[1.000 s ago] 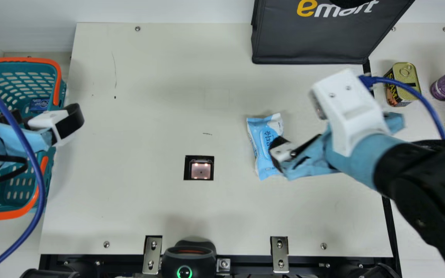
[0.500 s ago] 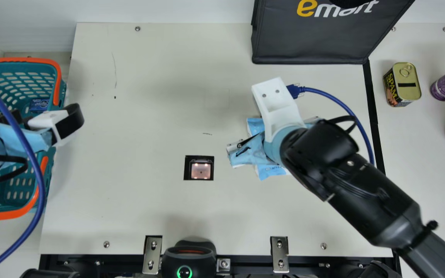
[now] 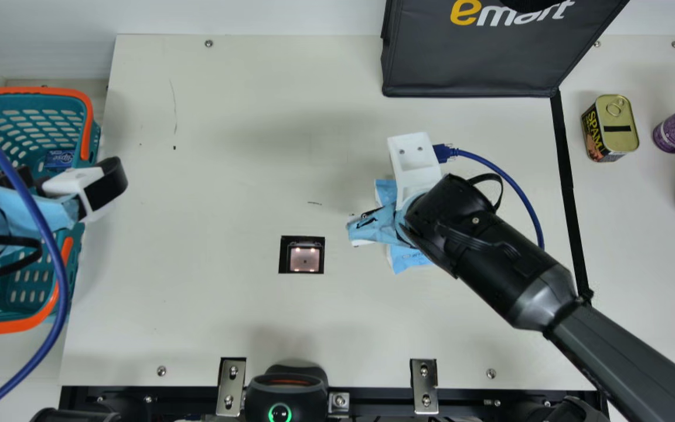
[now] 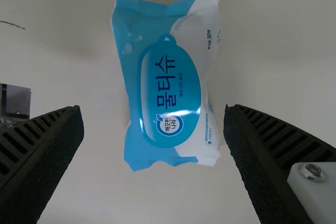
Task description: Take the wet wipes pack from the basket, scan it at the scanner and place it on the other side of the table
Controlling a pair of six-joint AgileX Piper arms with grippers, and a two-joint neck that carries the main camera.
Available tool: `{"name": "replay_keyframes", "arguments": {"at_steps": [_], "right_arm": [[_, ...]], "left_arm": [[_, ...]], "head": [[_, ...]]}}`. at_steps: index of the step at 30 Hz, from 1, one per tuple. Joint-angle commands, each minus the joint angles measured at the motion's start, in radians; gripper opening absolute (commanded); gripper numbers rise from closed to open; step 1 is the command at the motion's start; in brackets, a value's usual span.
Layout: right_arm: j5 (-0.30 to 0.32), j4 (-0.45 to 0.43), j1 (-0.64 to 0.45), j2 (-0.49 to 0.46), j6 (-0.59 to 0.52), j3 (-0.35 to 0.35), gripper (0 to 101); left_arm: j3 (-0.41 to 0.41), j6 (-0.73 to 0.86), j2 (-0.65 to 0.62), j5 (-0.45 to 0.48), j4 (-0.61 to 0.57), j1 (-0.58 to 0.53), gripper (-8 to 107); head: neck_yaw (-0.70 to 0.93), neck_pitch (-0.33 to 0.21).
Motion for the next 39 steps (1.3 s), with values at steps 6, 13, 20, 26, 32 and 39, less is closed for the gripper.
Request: {"name": "replay_keyframes", "arguments": {"at_steps": [6, 13, 20, 26, 32, 39], "right_arm": [[-0.065, 0.039, -0.046, 0.031, -0.041, 0.042, 95], [-0.129, 0.083, -0.091, 0.053, -0.095, 0.080, 95], [-0.180, 0.118, -0.119, 0.067, -0.150, 0.107, 95], [-0.209, 0.124, -0.129, 0.081, -0.177, 0.122, 95], [-0.223, 0.114, -0.128, 0.095, -0.187, 0.130, 75], [-0.219, 0.094, -0.122, 0.091, -0.186, 0.128, 28]], "left_arm": [[0.000, 0.000, 0.000, 0.000, 0.000, 0.000, 90], [0.000, 0.000, 0.000, 0.000, 0.000, 0.000, 90], [0.000, 0.000, 0.000, 0.000, 0.000, 0.000, 90], [0.000, 0.000, 0.000, 0.000, 0.000, 0.000, 90], [0.000, 0.000, 0.000, 0.000, 0.000, 0.000, 90], [0.000, 0.000, 0.000, 0.000, 0.000, 0.000, 90]], "head": [[0.000, -0.029], [0.000, -0.029], [0.000, -0.029], [0.000, -0.029], [0.000, -0.029], [0.000, -0.029]]}}
